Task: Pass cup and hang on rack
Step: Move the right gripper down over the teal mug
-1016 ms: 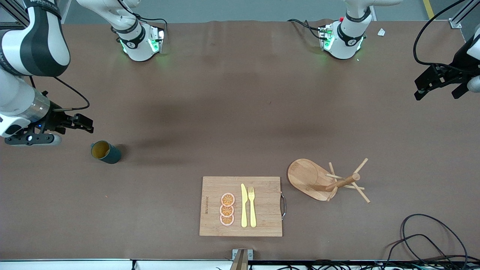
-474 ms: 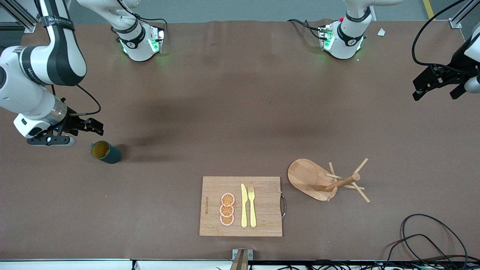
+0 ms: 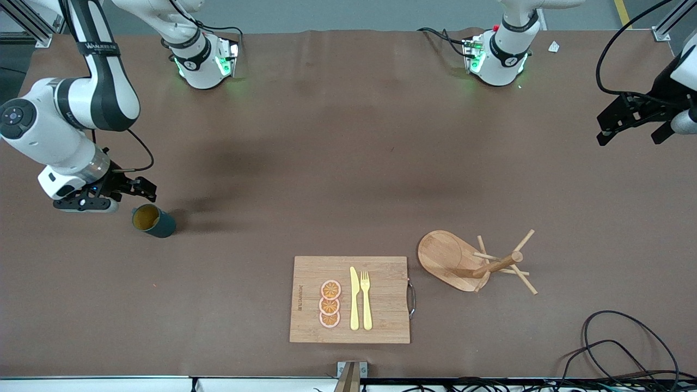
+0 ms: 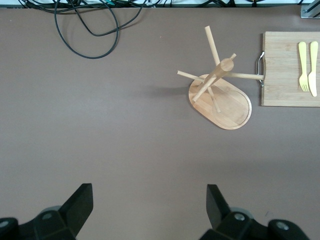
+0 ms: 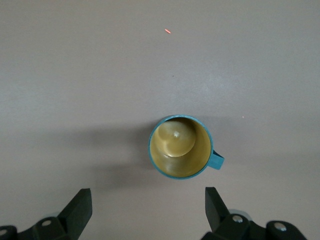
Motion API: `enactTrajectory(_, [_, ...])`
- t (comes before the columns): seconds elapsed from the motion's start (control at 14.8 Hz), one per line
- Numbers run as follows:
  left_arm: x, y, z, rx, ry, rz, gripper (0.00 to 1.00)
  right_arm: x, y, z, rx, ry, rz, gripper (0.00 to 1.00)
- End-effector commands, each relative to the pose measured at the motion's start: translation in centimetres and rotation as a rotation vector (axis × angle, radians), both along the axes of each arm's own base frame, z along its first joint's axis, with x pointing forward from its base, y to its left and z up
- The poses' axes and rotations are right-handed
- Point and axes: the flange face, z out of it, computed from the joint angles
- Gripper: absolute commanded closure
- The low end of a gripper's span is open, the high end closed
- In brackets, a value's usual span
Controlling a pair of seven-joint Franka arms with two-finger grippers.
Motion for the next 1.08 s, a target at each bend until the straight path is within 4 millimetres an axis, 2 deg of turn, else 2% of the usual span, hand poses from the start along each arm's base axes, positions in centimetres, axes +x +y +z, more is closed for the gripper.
enactTrajectory(0.0, [-0.1, -0.3, 0.6, 0.01, -0.001, 0.005, 0.0, 0.0, -0.4, -3.1, 0.014, -0.015, -0.025, 0.0])
enactTrajectory(0.27, [-0.2, -0.4, 1.1, 0.011, -0.012, 0.002, 0.0, -0.4, -0.4, -6.4, 0.02, -0.051, -0.106, 0.0])
enactTrajectory(0.47, [-0.1, -0.3, 0.9, 0.013, -0.007, 0.003, 0.0, -0.5, 0.8, -6.6, 0.026, -0.045, -0.135, 0.0])
enactTrajectory(0.68, [-0.1, -0.3, 1.0, 0.013, -0.009, 0.003, 0.0, -0.4, 1.0, -6.6, 0.025, -0.042, -0.131, 0.0])
enactTrajectory(1.02, [-0.1, -0.2, 1.0, 0.014, -0.009, 0.005, 0.0, -0.1, 1.4, -8.2, 0.024, -0.025, -0.122, 0.01])
